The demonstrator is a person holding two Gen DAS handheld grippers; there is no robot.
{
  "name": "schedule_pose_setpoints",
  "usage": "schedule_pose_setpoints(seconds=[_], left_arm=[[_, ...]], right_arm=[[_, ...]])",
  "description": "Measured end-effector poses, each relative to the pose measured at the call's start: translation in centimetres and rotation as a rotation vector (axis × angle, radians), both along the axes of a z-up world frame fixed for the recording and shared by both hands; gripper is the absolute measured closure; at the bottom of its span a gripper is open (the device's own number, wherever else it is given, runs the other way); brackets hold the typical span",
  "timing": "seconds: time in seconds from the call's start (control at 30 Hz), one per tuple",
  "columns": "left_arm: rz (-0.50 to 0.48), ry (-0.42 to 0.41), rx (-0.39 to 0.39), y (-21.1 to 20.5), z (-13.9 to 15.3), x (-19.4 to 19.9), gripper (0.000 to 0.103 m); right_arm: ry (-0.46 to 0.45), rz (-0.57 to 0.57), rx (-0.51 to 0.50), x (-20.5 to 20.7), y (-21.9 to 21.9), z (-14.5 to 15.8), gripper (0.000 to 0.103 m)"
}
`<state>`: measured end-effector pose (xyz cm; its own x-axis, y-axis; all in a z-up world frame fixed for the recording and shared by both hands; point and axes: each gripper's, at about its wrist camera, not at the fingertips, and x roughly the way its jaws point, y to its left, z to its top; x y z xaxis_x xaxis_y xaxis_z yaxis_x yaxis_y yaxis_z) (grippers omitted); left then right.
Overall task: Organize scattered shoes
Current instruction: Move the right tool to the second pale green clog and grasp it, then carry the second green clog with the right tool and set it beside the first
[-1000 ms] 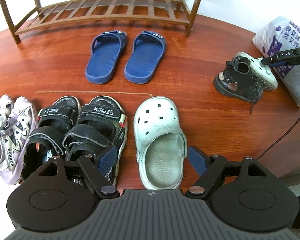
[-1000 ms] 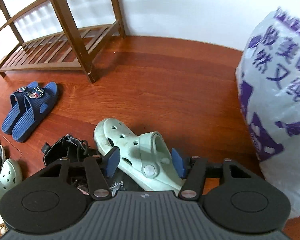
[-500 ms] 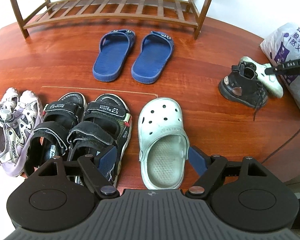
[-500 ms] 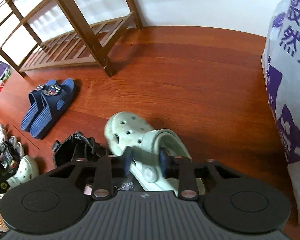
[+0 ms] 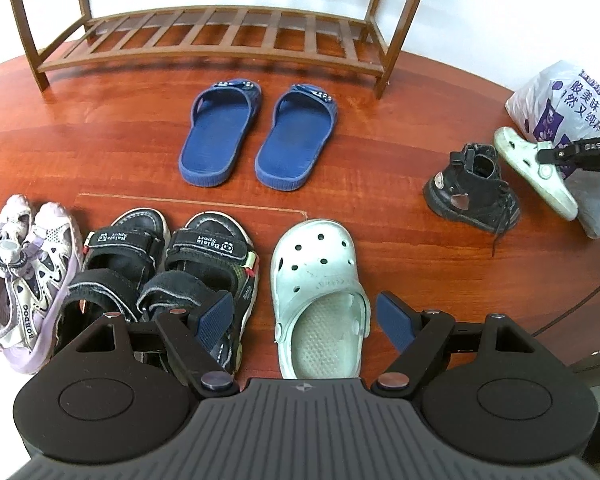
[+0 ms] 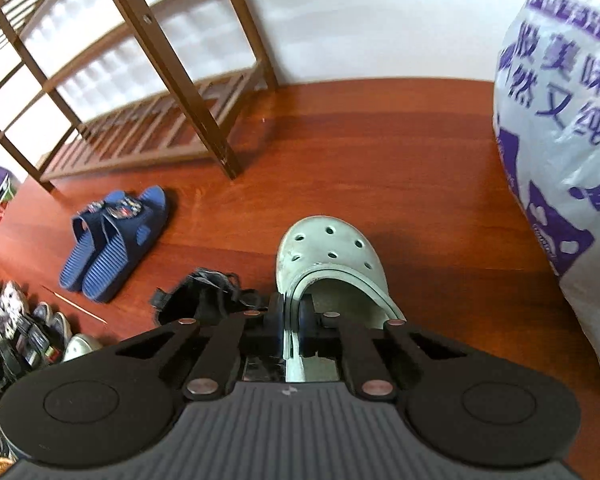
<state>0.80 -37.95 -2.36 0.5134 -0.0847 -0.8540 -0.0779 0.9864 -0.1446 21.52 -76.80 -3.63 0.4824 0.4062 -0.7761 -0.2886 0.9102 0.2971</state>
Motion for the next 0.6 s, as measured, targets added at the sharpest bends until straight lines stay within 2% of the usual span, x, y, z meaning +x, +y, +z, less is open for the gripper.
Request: schedule_pose_setpoints(seconds=[0.33,0.6], left_arm=[[-0.093,-0.008,-0.027,3.0,1.0,0.5,0.023],[-0.158,-0.004,-0.025,6.5,1.3,0.9,0.023]], right_arm=[[-0.033,-0.099,0.071,-6.8,2.5,3.6,0.095],[-0.014,-0.179,0.085,-12.3,6.6,3.9,0.095]])
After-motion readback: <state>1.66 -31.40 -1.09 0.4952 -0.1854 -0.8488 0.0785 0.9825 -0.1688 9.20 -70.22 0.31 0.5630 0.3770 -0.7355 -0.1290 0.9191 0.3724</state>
